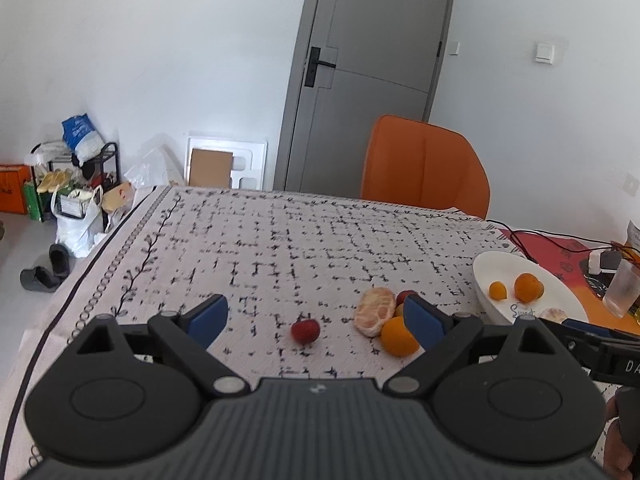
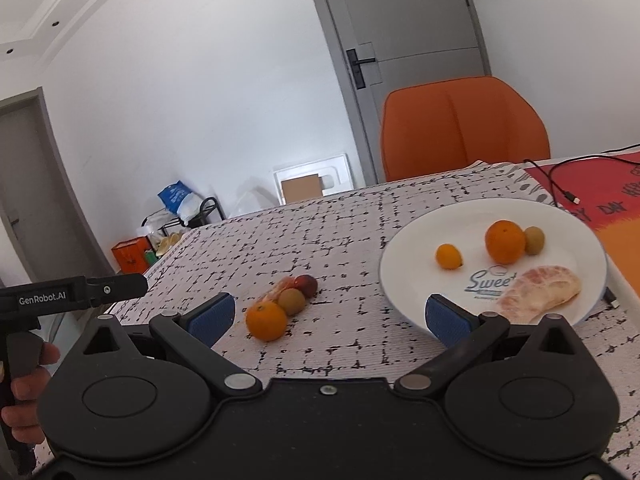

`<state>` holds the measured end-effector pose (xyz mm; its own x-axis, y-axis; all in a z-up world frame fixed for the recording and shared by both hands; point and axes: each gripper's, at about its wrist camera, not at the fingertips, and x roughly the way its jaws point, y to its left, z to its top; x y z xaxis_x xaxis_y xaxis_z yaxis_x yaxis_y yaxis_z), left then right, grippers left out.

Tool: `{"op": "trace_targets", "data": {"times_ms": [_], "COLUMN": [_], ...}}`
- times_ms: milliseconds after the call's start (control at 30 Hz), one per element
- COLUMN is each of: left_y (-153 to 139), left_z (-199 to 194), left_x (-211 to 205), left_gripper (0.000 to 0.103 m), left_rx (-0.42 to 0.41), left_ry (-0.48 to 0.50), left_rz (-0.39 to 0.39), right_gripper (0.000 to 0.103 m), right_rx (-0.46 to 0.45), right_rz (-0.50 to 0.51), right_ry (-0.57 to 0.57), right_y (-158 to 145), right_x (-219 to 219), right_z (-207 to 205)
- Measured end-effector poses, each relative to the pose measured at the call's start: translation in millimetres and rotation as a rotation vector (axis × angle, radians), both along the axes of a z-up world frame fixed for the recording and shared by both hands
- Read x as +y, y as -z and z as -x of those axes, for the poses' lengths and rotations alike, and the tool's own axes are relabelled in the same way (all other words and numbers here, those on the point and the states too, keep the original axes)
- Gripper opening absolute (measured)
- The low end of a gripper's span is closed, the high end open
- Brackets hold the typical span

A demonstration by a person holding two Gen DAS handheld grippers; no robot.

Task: Organize fruits
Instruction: 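Move both open grippers back toward the remaining fruit, then grasp a small mandarin with the left gripper while the right gripper grasps an orange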

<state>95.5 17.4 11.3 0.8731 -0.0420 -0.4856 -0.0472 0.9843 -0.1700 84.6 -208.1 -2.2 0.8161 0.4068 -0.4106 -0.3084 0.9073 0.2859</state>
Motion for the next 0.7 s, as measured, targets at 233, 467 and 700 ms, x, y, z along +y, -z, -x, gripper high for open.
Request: {"op": "trace_targets", "data": {"times_ms": [233,467,700], "left_y": [11.9,25.3,35.0], "left_z": [7.3,9.1,7.1], "left_x": [5.3,5.2,-1.7], "left_gripper": [0.091,0.086,0.075], "left_rx": [0.015,0.04,0.058], "left_ry": [-0.014,-0.018,0.008], "left_rz": [0.026,0.049,0.061], "right_gripper": [0.102,0.091,0.081], "right_rx": [-0.002,0.003,0.023], "right_rz": [0.038,0.074,0.085], "right_ry": [-0.052,-0.079,-0.09], "right_y": [2.4,6.6,12.5], "right_x": [16.8,28.4,32.6], "right_z": [0.3,-1.6,-4.2]}}
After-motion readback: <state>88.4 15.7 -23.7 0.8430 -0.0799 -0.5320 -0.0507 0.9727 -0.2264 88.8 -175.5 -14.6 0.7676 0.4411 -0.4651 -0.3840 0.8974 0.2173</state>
